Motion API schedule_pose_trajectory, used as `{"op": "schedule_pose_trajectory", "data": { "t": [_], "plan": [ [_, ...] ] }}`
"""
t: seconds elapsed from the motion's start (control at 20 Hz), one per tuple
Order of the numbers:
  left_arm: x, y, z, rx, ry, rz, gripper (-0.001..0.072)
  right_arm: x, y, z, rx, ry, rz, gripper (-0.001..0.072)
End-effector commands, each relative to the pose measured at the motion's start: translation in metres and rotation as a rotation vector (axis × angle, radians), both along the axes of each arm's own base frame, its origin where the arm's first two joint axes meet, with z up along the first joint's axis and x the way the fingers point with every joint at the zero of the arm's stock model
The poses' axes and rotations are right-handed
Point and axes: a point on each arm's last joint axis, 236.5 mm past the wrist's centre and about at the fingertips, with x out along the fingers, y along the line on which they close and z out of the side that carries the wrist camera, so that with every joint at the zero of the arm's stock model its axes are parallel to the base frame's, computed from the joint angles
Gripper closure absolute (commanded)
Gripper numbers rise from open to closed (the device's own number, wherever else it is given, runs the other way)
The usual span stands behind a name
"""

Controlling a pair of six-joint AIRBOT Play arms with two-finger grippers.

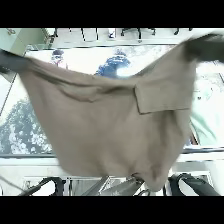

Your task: Fold the shirts.

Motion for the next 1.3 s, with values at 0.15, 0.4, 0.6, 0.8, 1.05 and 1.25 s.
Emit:
{"op": "schedule_pose_trajectory", "data": {
  "t": [0.15,0.4,0.6,0.8,1.05,1.25],
  "plan": [
    [0.031,-0.014,-0.26,0.046,0.479,0.027,0.0692,0.045,-0.034,-0.268,0.124,0.429,-0.275,0.0692],
    [0.065,-0.008,-0.311,0.015,0.563,0.091,0.0692,0.093,-0.057,-0.316,0.163,0.457,-0.365,0.0692],
    [0.11,0.001,-0.289,-0.002,0.495,0.157,0.0692,0.131,-0.089,-0.28,0.175,0.352,-0.404,0.0692],
    [0.136,0.01,-0.256,0.014,0.398,0.191,0.0692,0.135,-0.121,-0.255,0.19,0.319,-0.436,0.0693],
    [0.117,0.043,-0.278,0.188,0.489,0.228,0.0693,0.118,-0.093,-0.265,0.118,0.363,-0.286,0.0694],
    [0.106,0.043,-0.266,0.212,0.497,0.208,0.0692,0.13,-0.082,-0.224,0.084,0.217,-0.29,0.0694]
  ]
}}
